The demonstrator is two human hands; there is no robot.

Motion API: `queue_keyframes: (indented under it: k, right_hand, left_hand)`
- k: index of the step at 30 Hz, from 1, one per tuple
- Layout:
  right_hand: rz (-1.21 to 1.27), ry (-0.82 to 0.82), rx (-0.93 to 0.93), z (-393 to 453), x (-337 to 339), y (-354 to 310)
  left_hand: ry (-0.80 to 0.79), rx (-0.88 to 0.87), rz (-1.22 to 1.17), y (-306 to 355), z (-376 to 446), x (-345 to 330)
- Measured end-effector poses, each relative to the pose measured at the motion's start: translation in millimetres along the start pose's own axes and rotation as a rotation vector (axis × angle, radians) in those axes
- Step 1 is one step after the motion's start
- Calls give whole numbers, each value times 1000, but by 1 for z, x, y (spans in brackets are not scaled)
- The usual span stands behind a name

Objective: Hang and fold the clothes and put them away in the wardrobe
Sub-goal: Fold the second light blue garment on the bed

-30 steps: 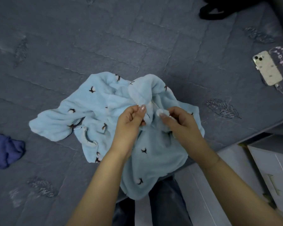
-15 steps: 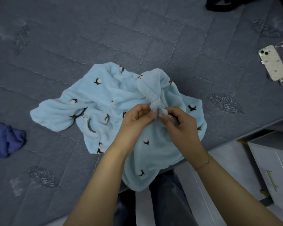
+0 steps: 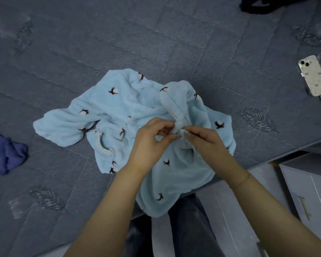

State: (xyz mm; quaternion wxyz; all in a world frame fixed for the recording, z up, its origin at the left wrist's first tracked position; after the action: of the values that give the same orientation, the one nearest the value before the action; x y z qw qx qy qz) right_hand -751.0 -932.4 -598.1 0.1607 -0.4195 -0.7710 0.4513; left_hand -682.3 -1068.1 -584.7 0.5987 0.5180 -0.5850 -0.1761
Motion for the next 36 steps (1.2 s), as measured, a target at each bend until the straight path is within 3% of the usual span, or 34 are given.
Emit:
queue_keyframes:
  k: [4,9,13,22,32,36]
  right_hand:
    - [181,87,-200,5,3,5]
    - [170,185,-188,12,1,0]
    - [157,186,-194,16,4,4]
    - [195,117,-332,14,7,19]
    - [199,174,-231,18,1,11]
    - [187,180,-165,18,-2,10]
  left_hand:
    - [6,-156,165,2,-3,-4]
    - [204,-339,331,12,-14,-8]
    - [324,-369,384,10,-17,-6]
    - [337,-417,468,6,-14,-7]
    - [297,-269,453,9,5,-6]
    - [246,-57,287,-2,3,-7]
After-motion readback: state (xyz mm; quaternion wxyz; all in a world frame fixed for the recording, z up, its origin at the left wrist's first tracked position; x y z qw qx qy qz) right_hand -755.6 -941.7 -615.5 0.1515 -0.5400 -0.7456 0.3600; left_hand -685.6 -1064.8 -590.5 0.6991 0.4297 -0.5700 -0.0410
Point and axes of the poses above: each hand's wrist, its own z-axis towards the middle knuckle, its own x-axis out of the back of the hand, y = z × x, the point moved 7 cm from there along z, towards the middle knuckle, and after that the axes turned 12 degrees about z, right-handed, at the moved point
